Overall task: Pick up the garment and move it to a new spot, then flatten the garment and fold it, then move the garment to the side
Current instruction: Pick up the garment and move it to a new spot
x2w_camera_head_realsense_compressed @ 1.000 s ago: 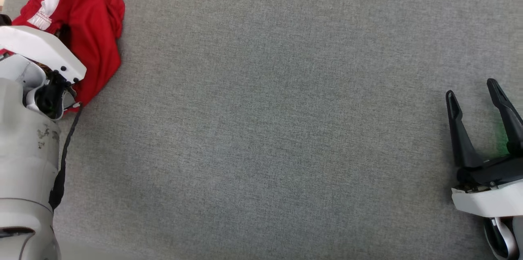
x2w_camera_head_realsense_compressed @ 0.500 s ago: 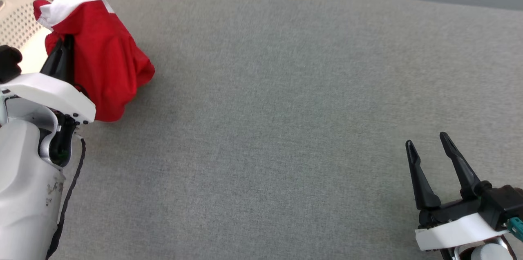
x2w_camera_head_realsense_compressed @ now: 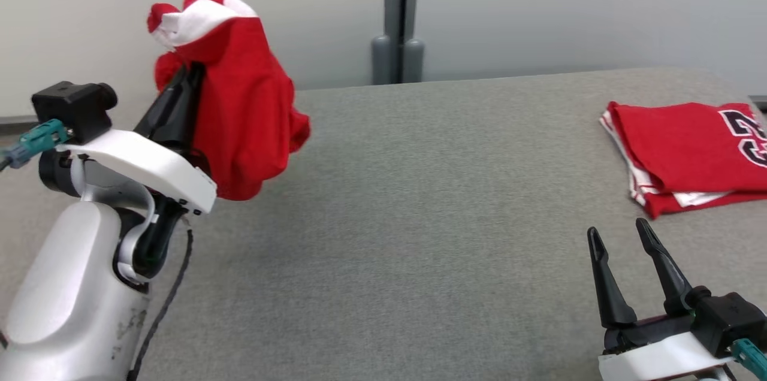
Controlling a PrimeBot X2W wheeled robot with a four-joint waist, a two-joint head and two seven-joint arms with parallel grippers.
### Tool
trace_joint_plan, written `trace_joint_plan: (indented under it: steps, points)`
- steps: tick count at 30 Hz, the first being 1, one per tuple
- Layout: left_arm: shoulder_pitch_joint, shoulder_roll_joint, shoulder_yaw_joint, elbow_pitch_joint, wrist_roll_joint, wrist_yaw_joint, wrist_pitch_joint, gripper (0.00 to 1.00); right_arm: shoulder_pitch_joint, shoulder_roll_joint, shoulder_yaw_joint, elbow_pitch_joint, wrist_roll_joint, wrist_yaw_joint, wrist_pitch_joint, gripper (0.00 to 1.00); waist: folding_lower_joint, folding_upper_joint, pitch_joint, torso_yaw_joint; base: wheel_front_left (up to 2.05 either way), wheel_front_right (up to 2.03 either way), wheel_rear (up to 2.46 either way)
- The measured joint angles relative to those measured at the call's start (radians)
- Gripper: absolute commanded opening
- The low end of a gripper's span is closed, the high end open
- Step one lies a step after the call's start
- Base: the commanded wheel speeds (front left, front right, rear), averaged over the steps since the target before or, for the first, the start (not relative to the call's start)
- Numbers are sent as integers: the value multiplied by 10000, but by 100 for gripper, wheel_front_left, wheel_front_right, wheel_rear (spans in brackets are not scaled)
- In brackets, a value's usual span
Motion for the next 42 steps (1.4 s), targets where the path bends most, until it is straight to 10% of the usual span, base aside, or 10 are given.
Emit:
trace_joint_plan:
  steps: [9, 20, 22, 23, 32, 42]
  points:
    - [649, -754, -1198, -443, 800, 635, 90, 0, -126, 169, -58, -109, -33, 0, 2, 100, 0, 1, 145, -1506, 0, 0, 0]
    - [78, -2276, -2717, 2460, 1910, 614, -978, 0, -999, 462, -121, -303, -33, 0, 2, 100, 0, 0, 2030, -2100, 0, 0, 0]
    - [-93, -2529, -2909, 3043, 1910, 570, -1170, 50, -1129, 514, -94, -305, -33, 0, 2, 100, 0, 0, 2328, -2206, 0, 0, 0]
    - [-159, -2610, -2982, 3292, 1896, 552, -1271, 100, -1175, 539, -73, -301, -35, 0, 0, 100, 0, 0, 2444, -2259, 0, 0, 0]
    - [-30, -2815, -3636, 3419, 809, 376, -2520, 100, -859, 479, 75, -6, -84, 0, 0, 100, 0, 0, 1955, -2148, 0, 0, 0]
    - [2598, -2288, -2481, 608, 909, 1712, -2830, 100, -55, 435, 813, 422, 136, -2, 2, 100, 0, 0, 310, -756, 0, 0, 0]
